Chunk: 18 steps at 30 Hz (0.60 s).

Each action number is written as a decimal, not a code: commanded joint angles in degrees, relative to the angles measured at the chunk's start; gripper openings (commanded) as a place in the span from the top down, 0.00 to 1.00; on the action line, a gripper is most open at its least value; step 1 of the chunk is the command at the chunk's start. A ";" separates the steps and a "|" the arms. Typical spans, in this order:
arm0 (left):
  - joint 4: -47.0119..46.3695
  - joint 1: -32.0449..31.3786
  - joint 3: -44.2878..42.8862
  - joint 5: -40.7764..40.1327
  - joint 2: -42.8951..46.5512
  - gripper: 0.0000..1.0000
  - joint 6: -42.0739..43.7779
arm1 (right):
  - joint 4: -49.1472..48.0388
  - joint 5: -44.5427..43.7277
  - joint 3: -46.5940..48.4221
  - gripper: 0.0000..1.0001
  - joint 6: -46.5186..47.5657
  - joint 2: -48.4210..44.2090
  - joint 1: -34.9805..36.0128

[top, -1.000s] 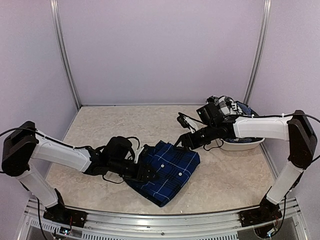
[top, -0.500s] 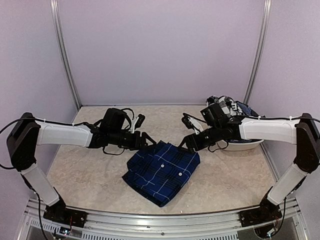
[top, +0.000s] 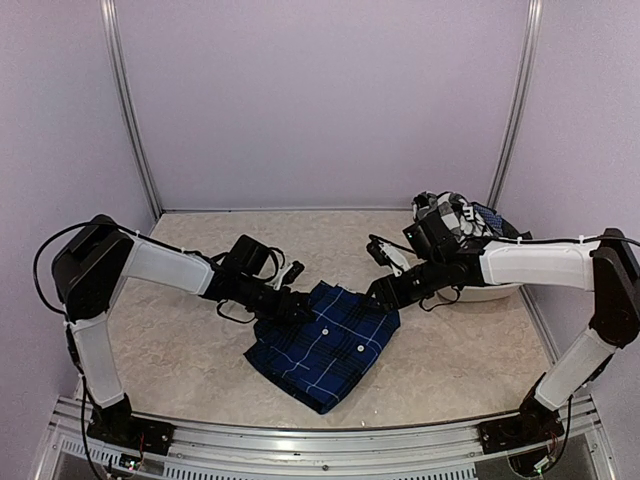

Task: Fold and stack the long sleeve shirts
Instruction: Smooth out the square-folded shirt at the center of the board.

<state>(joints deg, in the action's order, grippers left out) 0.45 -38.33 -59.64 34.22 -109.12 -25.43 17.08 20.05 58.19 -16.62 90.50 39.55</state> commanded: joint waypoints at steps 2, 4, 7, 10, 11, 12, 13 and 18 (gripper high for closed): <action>-3.39 -0.55 -0.04 5.18 -1.39 0.50 -0.38 | -0.54 -0.64 -0.97 0.34 -0.58 -1.00 -0.08; -3.73 -0.97 -0.23 5.61 -1.81 0.57 -0.63 | -0.80 -0.57 -1.06 0.34 -0.60 -0.65 -0.14; -4.21 -1.50 -0.77 6.59 -2.83 0.63 -0.97 | -1.16 -0.30 -1.30 0.34 -0.52 -0.04 -0.10; -4.18 -1.89 -1.55 6.97 -4.03 0.74 -1.22 | -1.43 -0.23 -1.71 0.34 -0.53 0.38 -0.15; -4.33 -1.88 -1.57 7.12 -4.20 0.81 -1.42 | -1.44 -0.26 -1.80 0.34 -0.56 0.38 -0.21; -4.75 -1.84 -1.43 7.48 -3.92 0.87 -1.81 | -1.44 -0.17 -1.89 0.34 -0.59 0.42 -0.23; -5.28 -1.76 -1.18 7.93 -3.51 0.92 -2.27 | -1.44 -0.25 -2.06 0.34 -0.60 0.33 -0.18; -6.56 -1.74 -0.14 9.64 0.76 1.00 -4.74 | -0.98 -0.60 -2.38 0.34 -0.60 -0.70 -0.34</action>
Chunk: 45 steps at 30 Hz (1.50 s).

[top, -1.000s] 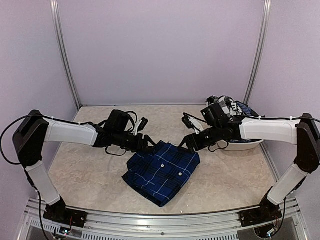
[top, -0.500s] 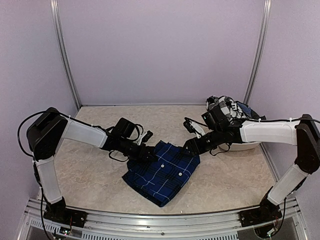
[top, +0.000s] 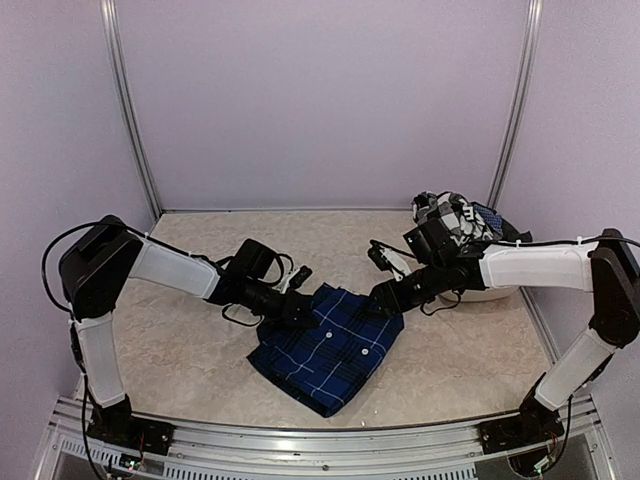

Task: Fold and stack the long sleeve shirts
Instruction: Smooth out the square-folded shirt at the center of the board.

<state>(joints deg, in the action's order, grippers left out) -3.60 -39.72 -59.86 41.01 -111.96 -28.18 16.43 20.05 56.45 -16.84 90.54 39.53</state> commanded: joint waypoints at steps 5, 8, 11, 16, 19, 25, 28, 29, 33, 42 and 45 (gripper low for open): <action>-5.74 -0.75 1.39 6.03 8.40 1.00 -7.05 | 0.63 -1.19 -0.57 0.34 -0.09 -1.70 -0.42; -6.78 -0.44 1.61 6.66 10.08 1.00 -9.92 | 1.14 -1.25 -0.49 0.34 0.04 -2.07 -0.68; -9.36 0.65 2.99 8.11 10.84 1.00 -13.34 | 1.49 -1.12 -0.37 0.34 0.16 -2.35 -0.69; -8.08 3.07 4.93 7.35 11.58 1.00 -13.59 | 0.75 1.02 -0.58 0.34 0.64 -3.19 -0.69; -6.99 4.42 6.44 6.29 11.59 1.00 -13.27 | -1.13 3.33 -1.50 0.34 0.71 -3.59 -0.64; -5.14 6.62 9.97 3.41 11.18 1.00 -11.56 | -4.86 6.49 -2.71 0.34 -0.39 -0.01 -0.14; -4.17 7.72 11.19 1.92 10.53 1.00 -10.20 | -7.52 7.90 -3.47 0.35 -1.01 2.13 0.50; -3.63 7.99 11.36 1.55 10.17 1.00 -9.72 | -8.47 8.32 -3.55 0.35 -1.20 2.97 0.67; -1.64 9.04 12.09 -0.38 8.86 1.00 -8.06 | -11.20 8.80 -3.05 0.35 -1.94 6.96 1.06; 1.61 9.49 13.20 -4.08 7.24 1.00 -5.86 | -10.47 3.37 1.72 0.38 -3.79 16.61 2.70; 3.40 9.49 13.02 -7.53 7.52 1.00 -4.67 | -8.10 -1.49 2.83 0.38 -3.87 18.16 3.55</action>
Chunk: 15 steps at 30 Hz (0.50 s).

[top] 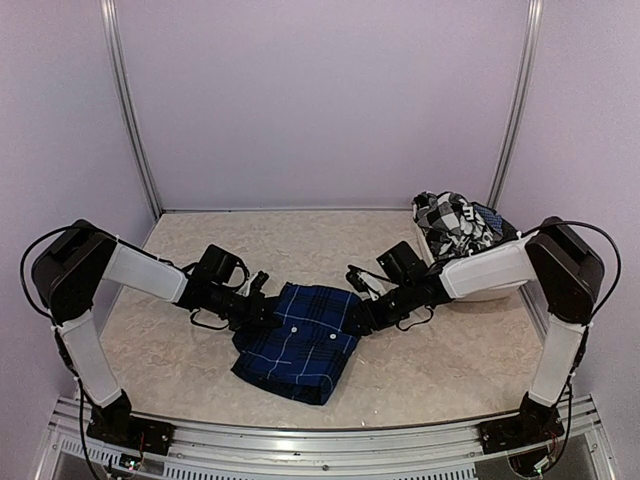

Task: Fold and stack the long sleeve shirts
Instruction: Smooth out the square-folded shirt at the center of the board.

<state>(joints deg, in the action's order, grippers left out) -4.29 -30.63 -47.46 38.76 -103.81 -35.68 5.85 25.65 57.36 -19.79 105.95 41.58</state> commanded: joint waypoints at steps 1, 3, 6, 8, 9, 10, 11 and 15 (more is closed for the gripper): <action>5.64 0.40 0.62 -5.83 -0.49 1.00 3.15 | 2.72 -7.56 1.71 0.38 -0.95 2.88 1.62; 6.49 0.47 0.49 -6.49 -0.28 1.00 3.61 | 2.68 -7.94 1.11 0.37 -1.03 2.25 1.61; 6.67 0.39 0.40 -6.19 -0.18 1.00 3.99 | 2.62 -7.75 -0.05 0.36 -0.78 -1.00 1.61; 6.76 0.39 0.31 -5.96 0.09 1.00 4.12 | 1.72 -6.84 -1.32 0.35 -0.83 -4.51 1.62; 6.79 0.40 0.31 -5.83 0.31 1.00 4.13 | 1.13 -6.38 -1.82 0.35 -0.91 -6.53 1.69; 6.76 0.38 0.37 -5.86 0.48 1.00 4.21 | 0.65 -5.98 -2.23 0.35 -1.06 -8.44 1.81; 6.77 0.40 0.36 -5.78 0.65 1.00 4.29 | 0.29 -5.82 -2.60 0.34 -1.23 -10.76 2.35; 6.47 0.39 0.40 -5.76 0.89 1.00 4.39 | -0.51 -5.57 -3.28 0.36 -1.55 -14.52 5.81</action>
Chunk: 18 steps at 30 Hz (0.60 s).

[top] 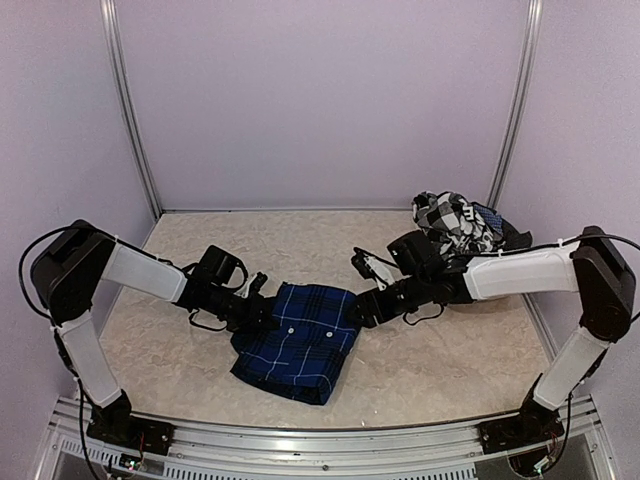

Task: Fold and stack the long sleeve shirts
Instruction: Smooth out the square-folded shirt at the center of the board.

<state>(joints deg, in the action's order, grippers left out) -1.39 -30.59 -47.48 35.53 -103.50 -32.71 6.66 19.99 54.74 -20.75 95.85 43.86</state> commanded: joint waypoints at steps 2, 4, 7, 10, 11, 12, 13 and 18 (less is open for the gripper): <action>3.33 0.36 0.38 -2.10 0.44 1.00 1.38 | -1.30 -0.29 -0.75 0.39 -0.72 -4.42 5.93; 3.20 0.35 0.21 -1.92 0.28 1.00 1.33 | -1.32 -1.22 -1.00 0.42 -0.63 -3.80 8.43; 3.13 0.35 0.17 -1.56 0.19 1.00 1.41 | -1.78 -2.29 -1.21 0.48 -0.43 -1.90 11.89; 3.41 0.35 -0.07 -1.64 -0.06 1.00 1.50 | -3.13 -2.41 -1.06 0.52 -0.10 0.93 15.16; 3.43 0.33 -0.09 -1.68 -0.11 1.00 1.51 | -3.31 -2.77 -0.78 0.54 -0.06 2.05 16.02; 3.42 0.35 -0.13 -1.71 -0.12 1.00 1.51 | -3.30 -3.21 -0.51 0.55 -0.04 3.38 16.69; 3.46 0.40 -0.15 -1.69 -0.20 1.00 1.43 | -3.18 -3.62 -0.41 0.55 -0.16 4.91 17.00; 4.46 0.51 -0.28 -2.50 0.25 1.00 1.50 | -3.04 -4.09 0.01 0.57 -0.23 10.98 17.54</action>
<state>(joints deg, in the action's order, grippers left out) -0.89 -30.57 -47.53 35.55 -103.44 -32.49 2.66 17.06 54.54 -20.91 102.76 60.77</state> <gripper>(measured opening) 0.030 0.429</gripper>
